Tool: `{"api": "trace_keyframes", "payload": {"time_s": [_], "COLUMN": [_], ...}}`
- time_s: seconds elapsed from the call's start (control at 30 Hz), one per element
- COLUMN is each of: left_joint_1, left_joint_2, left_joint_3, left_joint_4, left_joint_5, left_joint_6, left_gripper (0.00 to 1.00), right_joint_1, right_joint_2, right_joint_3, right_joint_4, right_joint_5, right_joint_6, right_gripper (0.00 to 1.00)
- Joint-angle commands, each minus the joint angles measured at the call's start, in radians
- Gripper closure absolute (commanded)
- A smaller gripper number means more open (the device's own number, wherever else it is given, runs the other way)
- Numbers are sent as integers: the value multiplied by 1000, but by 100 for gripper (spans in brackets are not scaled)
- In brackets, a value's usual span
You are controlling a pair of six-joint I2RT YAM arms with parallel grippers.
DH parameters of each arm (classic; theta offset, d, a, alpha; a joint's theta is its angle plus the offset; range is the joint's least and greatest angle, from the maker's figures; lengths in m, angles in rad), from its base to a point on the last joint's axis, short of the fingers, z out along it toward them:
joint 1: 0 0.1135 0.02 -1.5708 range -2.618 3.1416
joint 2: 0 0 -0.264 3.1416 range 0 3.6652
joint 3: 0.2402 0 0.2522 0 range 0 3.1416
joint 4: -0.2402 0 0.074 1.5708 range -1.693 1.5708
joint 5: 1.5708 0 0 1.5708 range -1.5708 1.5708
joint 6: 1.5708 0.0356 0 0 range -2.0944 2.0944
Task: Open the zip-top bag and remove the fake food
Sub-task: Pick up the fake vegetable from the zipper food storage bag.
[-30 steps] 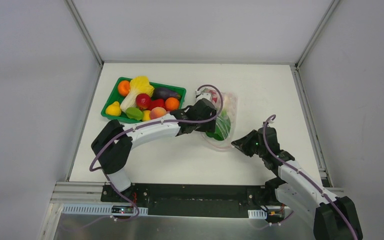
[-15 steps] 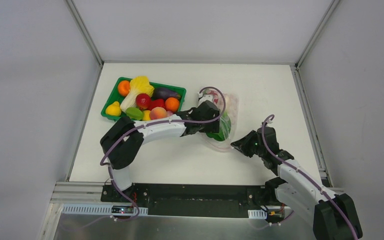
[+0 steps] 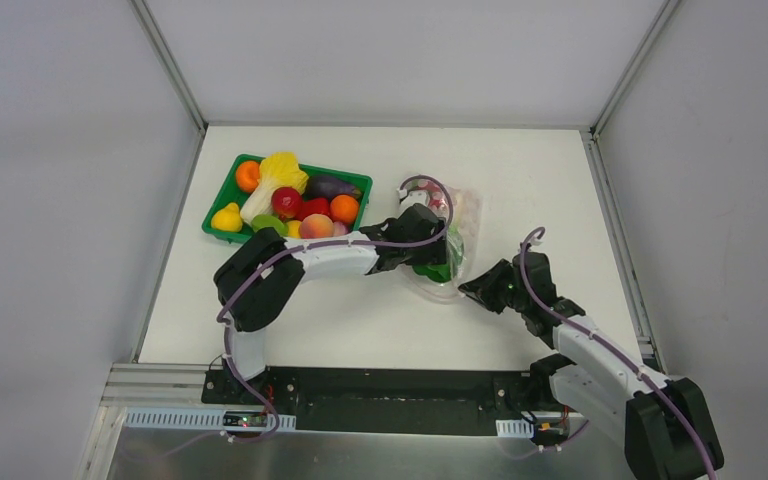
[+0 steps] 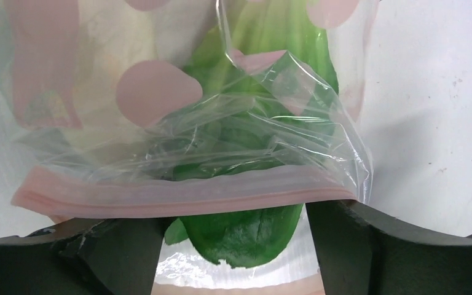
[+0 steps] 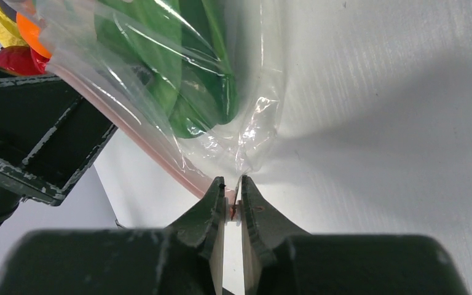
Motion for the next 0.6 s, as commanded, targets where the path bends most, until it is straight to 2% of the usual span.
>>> {"api": "trace_keyframes", "payload": {"time_s": [0.0,0.07,0.17,0.33,0.43,0.57], "left_joint_1": [16,17,16,16,16,17], "left_joint_2": [37,55,83,139,156,125], "left_joint_3": [-15,-13,-2,9,6,-17], "left_joint_4": [140,157,146,137,146,163], "left_joint_5": [79,104,108,124,150,157], "left_joint_6": [-30,-37,-43,-58,-72,-70], "left_gripper": [16,10,10,18,30,57], "right_joint_1": [3,4,5,6,5,5], "right_joint_2": [20,30,40,53,60,58], "right_joint_3": [25,22,20,21,21,16], "right_joint_4": [37,44,55,62,63,59], "right_joint_5": [-36,-41,-49,-50,-43,-20], "right_joint_6": [-20,-20,-20,-22,-20,-16], "right_gripper": [97,97,97,97,97,98]}}
